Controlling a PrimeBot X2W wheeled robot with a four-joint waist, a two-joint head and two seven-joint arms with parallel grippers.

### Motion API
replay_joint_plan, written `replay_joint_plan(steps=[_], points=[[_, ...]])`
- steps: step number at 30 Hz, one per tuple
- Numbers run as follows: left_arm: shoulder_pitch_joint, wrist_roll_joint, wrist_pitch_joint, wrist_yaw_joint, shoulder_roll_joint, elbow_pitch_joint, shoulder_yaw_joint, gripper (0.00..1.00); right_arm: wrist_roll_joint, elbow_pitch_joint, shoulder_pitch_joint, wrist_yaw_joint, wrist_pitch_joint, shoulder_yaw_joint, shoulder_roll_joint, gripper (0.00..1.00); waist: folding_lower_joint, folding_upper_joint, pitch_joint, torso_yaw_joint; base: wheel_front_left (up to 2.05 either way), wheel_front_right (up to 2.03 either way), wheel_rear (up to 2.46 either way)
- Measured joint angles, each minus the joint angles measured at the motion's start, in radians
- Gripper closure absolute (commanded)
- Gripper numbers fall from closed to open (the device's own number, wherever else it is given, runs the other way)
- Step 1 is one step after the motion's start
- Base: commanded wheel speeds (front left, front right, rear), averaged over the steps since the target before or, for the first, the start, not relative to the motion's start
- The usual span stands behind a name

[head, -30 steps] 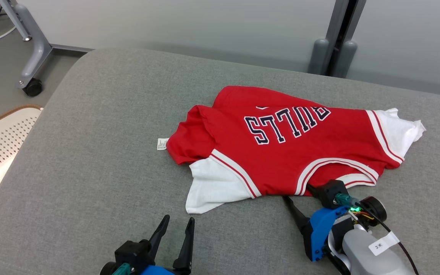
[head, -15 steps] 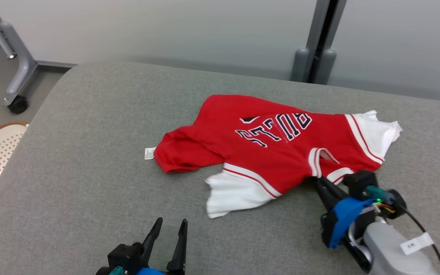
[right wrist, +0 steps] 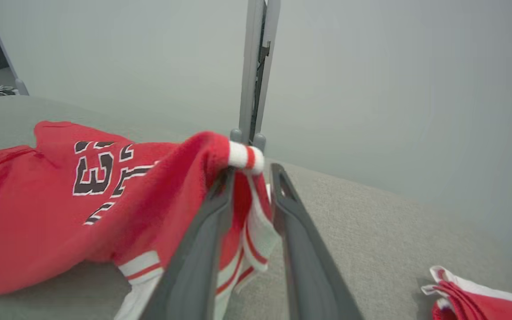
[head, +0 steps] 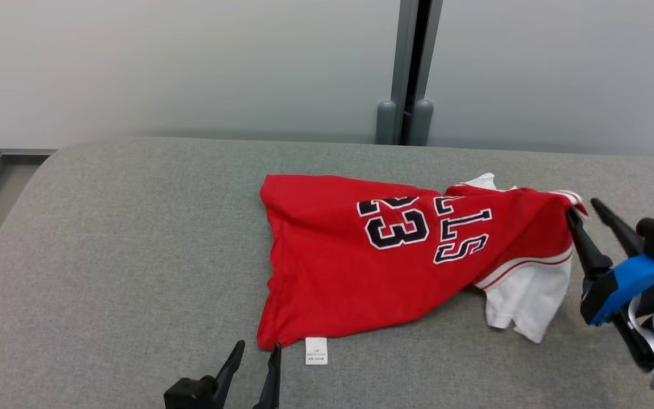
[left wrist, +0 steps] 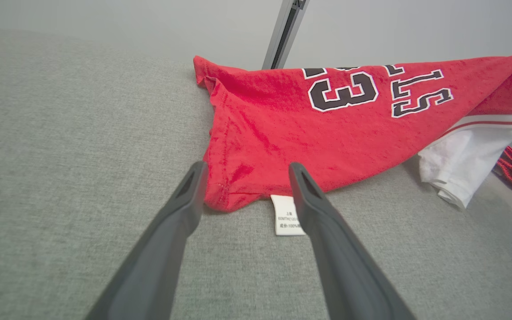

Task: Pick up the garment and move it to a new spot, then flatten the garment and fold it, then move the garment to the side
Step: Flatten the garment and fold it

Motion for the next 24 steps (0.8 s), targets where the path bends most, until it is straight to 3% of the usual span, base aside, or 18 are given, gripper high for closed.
replay_joint_plan(steps=[8,12,18,24], points=[[-0.001,0.013,0.000,0.000,0.000,0.008,0.001,0.00,-0.194,0.003,-0.007,0.000,-0.033,-0.233,0.151,0.00,0.0001,0.0000,0.012,0.009,0.00,0.00,0.00],[0.002,0.056,0.000,0.000,0.000,0.006,0.048,0.00,-0.289,-0.142,0.105,0.000,-0.034,-0.364,0.284,0.00,0.0001,0.0000,-0.006,0.010,0.00,0.00,0.00],[0.020,0.095,0.000,0.000,0.000,-0.003,0.099,0.00,-0.343,-0.218,0.268,0.000,-0.034,-0.404,0.381,0.00,0.0000,0.0000,-0.024,-0.004,0.00,0.00,0.00],[0.037,0.112,0.000,0.006,0.000,-0.009,0.125,0.00,-0.345,-0.224,0.400,0.000,-0.034,-0.410,0.416,0.00,0.0000,0.0000,-0.042,-0.024,0.00,0.00,0.00]])
